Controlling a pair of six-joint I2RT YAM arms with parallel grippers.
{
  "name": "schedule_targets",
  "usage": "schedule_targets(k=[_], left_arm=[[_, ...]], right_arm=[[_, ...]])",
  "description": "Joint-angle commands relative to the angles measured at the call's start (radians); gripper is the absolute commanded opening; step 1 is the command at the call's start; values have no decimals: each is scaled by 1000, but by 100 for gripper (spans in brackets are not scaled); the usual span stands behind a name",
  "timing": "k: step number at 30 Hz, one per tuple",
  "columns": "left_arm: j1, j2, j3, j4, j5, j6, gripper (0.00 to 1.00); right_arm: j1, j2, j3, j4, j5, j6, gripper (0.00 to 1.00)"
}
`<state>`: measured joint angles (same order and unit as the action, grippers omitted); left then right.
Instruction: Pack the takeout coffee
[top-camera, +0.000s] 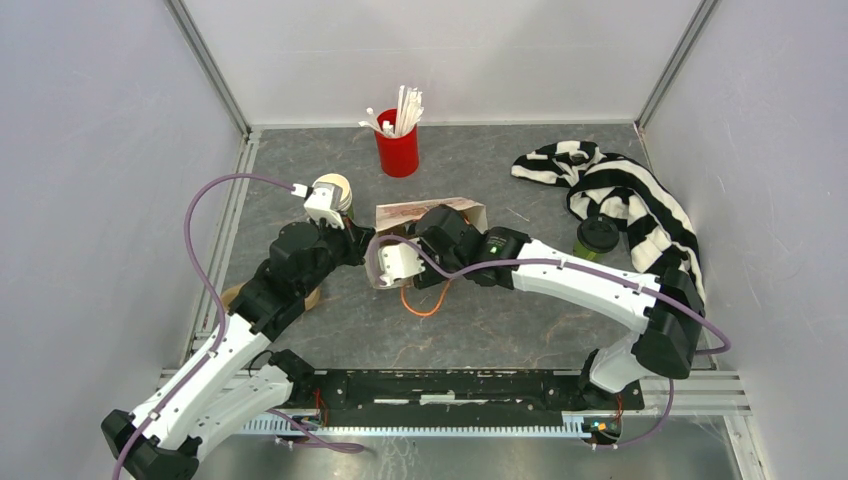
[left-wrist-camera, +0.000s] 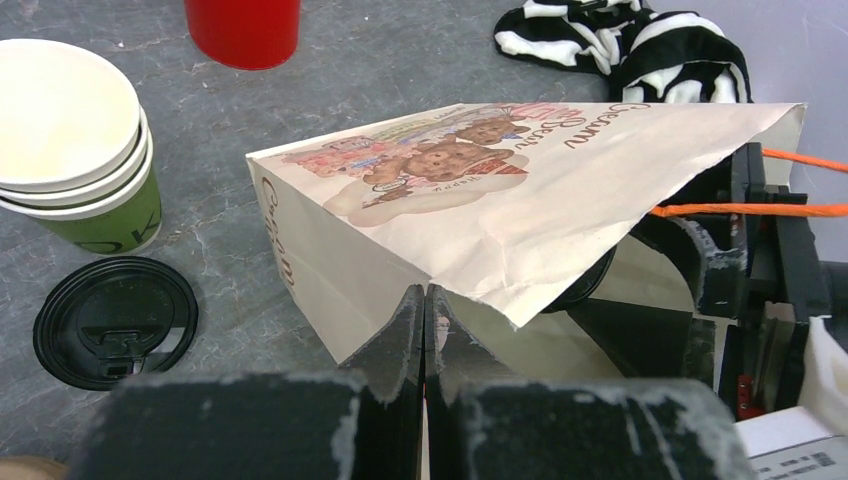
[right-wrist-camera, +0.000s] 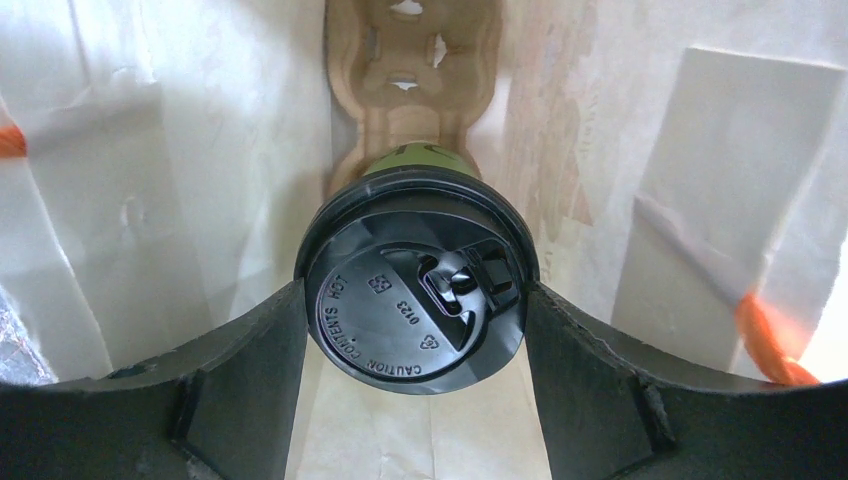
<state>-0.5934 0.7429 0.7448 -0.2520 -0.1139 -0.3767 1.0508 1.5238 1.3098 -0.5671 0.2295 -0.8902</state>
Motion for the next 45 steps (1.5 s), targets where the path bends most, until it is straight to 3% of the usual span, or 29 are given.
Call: schedule_targets(k=[1,8,14,18,25,36,45], left_arm=[[-3,7,23,5,-14,-15,2],[-3,15,28,10,-13,-9,2],[-3,2,27,-4,-30,-3,2],[-3,0,27,-4,-42,0,2],[-3,6,33,-5,-38,1,2],[-4,9,33,-4,-40,9,2],[-6,9,33,-8,-33,20,2]], right_arm=[[-19,5,-37,34,-20,-38,37],[-49,112,-27,147,-76,-47,37],[-25,95,82,57,-8,-23,38],[-11,60,34,33,-21,-2,38],[-31,106,-22,219,-45,1,38],[-39,62,62,-16,-22,-62,38],[-80,32,-56,107,24,-144,35]])
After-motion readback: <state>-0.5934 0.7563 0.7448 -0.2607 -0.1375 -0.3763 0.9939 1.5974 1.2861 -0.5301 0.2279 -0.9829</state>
